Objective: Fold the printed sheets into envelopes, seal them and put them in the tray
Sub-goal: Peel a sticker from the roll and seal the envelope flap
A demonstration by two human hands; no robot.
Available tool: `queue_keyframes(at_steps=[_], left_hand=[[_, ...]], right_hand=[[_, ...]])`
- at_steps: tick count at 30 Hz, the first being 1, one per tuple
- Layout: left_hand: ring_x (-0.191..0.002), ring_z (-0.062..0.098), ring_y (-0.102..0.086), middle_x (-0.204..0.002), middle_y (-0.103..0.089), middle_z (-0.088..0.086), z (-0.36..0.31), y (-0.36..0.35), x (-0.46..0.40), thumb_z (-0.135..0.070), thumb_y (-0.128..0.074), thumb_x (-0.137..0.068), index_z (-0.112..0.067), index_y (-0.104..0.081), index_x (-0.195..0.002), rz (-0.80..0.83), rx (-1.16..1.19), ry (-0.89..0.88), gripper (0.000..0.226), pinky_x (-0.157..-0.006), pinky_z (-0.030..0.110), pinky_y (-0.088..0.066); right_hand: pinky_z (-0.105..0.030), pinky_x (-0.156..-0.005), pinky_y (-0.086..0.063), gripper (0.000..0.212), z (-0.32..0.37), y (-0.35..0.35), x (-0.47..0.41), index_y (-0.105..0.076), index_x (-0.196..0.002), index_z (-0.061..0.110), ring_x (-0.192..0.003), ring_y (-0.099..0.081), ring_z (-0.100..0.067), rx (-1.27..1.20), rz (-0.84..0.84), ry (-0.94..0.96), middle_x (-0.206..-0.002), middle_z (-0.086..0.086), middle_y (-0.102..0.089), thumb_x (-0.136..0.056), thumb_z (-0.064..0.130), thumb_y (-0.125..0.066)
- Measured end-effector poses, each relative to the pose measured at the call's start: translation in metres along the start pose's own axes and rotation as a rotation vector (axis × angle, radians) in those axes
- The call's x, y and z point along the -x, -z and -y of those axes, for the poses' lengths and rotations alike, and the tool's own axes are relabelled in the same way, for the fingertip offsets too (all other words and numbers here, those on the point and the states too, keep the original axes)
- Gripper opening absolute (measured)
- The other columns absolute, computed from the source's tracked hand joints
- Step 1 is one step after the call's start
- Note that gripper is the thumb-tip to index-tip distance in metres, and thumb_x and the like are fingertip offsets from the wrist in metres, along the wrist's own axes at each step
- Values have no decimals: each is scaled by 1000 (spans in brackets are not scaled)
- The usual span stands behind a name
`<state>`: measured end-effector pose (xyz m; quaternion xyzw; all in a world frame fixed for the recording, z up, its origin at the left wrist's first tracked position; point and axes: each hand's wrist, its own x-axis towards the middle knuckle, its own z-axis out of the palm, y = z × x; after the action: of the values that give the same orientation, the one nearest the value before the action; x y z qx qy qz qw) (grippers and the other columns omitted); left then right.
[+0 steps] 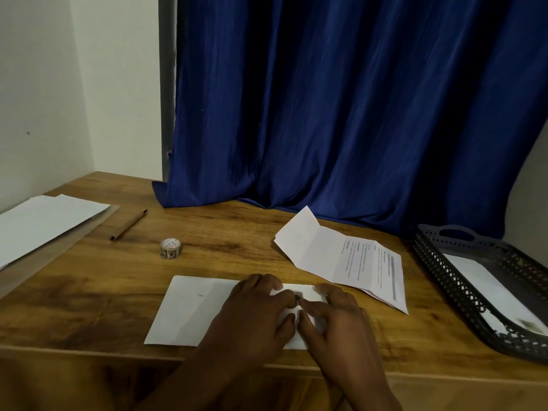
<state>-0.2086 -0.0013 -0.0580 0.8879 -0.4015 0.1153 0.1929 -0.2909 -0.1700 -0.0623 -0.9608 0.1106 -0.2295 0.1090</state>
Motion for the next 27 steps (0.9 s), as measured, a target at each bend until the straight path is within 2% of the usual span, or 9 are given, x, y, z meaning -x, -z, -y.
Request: queue_keyframes(at_steps=[5, 10, 15, 19, 22, 27], left_hand=[[-129, 8, -34, -139, -41, -14, -1, 0, -1, -61, -31, -94, -41, -47, -131, -2, -32, 5, 46, -111, 29, -32], [-136, 10, -29, -150, -34, -11, 0, -2, -1, -62, -24, -94, -39, -35, -150, 21, -106, -2, 62, -114, 33, -27], [-138, 8, -27, -153, -33, -13, -1, 0, 0, -63, -22, -94, -40, -39, -150, 27, -93, 11, 63, -114, 31, -25], [-141, 7, -25, -157, -32, -15, -1, 1, 1, -63, -28, -98, -44, -43, -147, 29, -57, 19, 55, -118, 30, -22], [-141, 5, -25, -157, -33, -18, -2, 4, 1, -62, -33, -99, -43, -54, -140, 34, -26, 14, 50, -118, 28, -21], [-138, 1, -28, -155, -35, -20, -3, 6, 3, -61, -37, -99, -42, -59, -135, 16, 24, 14, 46, -116, 23, -19]], right_hand=[[-34, -104, -44, 40, -1, 0, 0, -75, -108, 45, -125, -52, -7, -57, -19, -9, -139, 15, -60, -85, 66, -49], [-35, -99, -47, 33, -1, -3, 0, -77, -103, 44, -119, -57, -9, -49, -60, -6, -132, 13, -65, -85, 62, -56], [-35, -103, -47, 39, -1, -3, -1, -77, -105, 42, -121, -55, -8, -59, -52, -6, -133, 13, -63, -86, 63, -50], [-34, -105, -47, 31, -1, -3, -1, -77, -106, 42, -122, -55, -8, -71, -51, -13, -134, 13, -63, -88, 58, -57], [-34, -104, -47, 27, -1, -3, -1, -77, -105, 42, -121, -56, -8, -79, -64, -15, -134, 13, -64, -88, 56, -61], [-33, -105, -45, 37, -1, -2, -3, -72, -115, 41, -122, -54, -7, -102, -65, 2, -136, 14, -61, -88, 60, -55]])
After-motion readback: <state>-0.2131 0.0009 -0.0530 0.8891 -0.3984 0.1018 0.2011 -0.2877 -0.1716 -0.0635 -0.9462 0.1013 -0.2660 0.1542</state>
